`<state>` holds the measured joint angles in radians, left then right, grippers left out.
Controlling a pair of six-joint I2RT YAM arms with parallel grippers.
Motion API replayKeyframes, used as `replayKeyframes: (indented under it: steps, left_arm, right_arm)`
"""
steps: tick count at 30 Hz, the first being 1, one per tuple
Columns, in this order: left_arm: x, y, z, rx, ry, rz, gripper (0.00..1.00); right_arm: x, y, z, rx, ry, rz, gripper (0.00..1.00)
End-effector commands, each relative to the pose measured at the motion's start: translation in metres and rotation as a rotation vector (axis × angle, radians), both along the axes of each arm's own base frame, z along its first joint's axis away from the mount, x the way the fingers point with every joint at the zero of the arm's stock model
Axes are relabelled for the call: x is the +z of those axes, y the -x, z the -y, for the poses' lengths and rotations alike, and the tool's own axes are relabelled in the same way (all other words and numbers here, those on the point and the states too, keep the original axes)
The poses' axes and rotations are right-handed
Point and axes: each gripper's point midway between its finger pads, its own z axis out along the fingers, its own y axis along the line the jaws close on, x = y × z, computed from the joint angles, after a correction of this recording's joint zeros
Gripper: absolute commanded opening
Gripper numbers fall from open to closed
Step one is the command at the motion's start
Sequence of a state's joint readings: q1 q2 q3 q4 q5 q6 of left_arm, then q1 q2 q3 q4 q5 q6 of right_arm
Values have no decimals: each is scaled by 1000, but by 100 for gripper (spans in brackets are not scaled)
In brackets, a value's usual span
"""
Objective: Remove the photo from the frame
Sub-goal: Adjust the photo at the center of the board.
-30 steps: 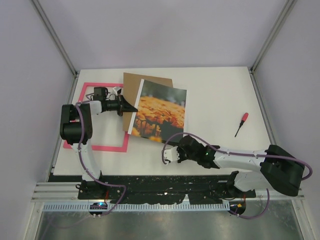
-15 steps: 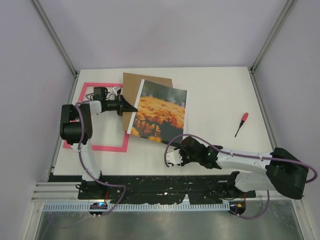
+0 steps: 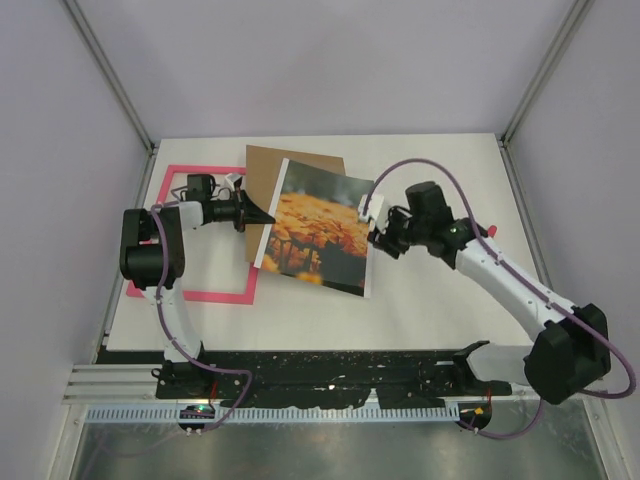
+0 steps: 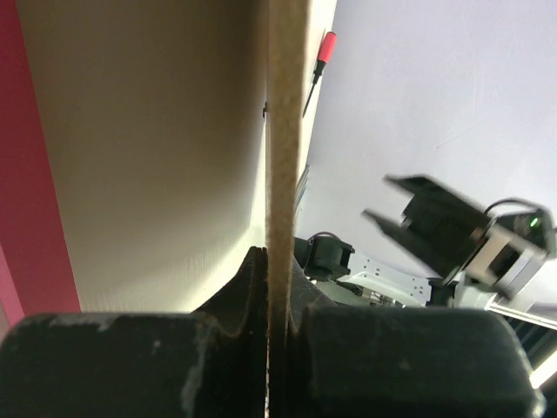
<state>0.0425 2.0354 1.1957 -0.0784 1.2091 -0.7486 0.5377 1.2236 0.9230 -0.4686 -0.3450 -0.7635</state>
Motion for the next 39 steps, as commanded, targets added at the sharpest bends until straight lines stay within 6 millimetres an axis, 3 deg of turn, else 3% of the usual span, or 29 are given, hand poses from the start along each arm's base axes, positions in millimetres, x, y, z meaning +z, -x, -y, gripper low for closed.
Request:
replayKeyframes:
  steps: [1, 2, 3, 4, 5, 6, 7, 8, 9, 10, 11, 12, 13, 19, 34, 39]
  left_arm:
    - [30, 1, -2, -28, 42, 89, 0]
    - [31, 1, -2, -28, 42, 91, 0]
    - [31, 1, -2, -29, 43, 92, 0]
    - [31, 2, -2, -30, 44, 91, 0]
    - [32, 2, -2, -29, 42, 96, 0]
    - [32, 2, -2, -29, 42, 97, 0]
    - [33, 2, -2, -31, 45, 97, 0]
    - [34, 2, -2, -31, 45, 100, 0]
    - [34, 3, -2, -32, 46, 98, 0]
    - [35, 3, -1, -35, 47, 103, 0]
    - [34, 2, -2, -33, 47, 100, 0]
    - [34, 2, -2, -33, 47, 98, 0]
    - [33, 2, -2, -33, 48, 95, 0]
    - [33, 2, -1, -33, 47, 95, 0]
    - [41, 2, -1, -33, 46, 117, 0]
    - [41, 2, -2, -31, 45, 117, 0]
  right_arm:
    - [5, -66, 20, -290, -150, -144, 52]
    - [15, -87, 31, -393, -186, -151, 51]
    - [0, -101, 37, -447, -179, -200, 51]
    - [6, -118, 49, -535, -216, -217, 51]
    - [-11, -127, 54, -581, -205, -274, 50]
    - [-6, -139, 62, -644, -233, -292, 50]
    - [-24, -142, 63, -670, -220, -362, 49]
    - [-17, -147, 60, -667, -268, -412, 49]
    - [-29, -142, 59, -679, -266, -498, 49]
    - [-22, -143, 55, -667, -337, -566, 49]
    - [-34, -135, 56, -675, -338, -657, 49]
    - [-26, -132, 50, -643, -398, -724, 48]
    - [-35, -124, 49, -648, -396, -803, 48]
    - [-59, -86, 33, -566, -420, -1053, 48]
    - [-118, -40, 30, -570, -368, -1307, 48]
    - [-121, -40, 28, -557, -385, -1325, 48]
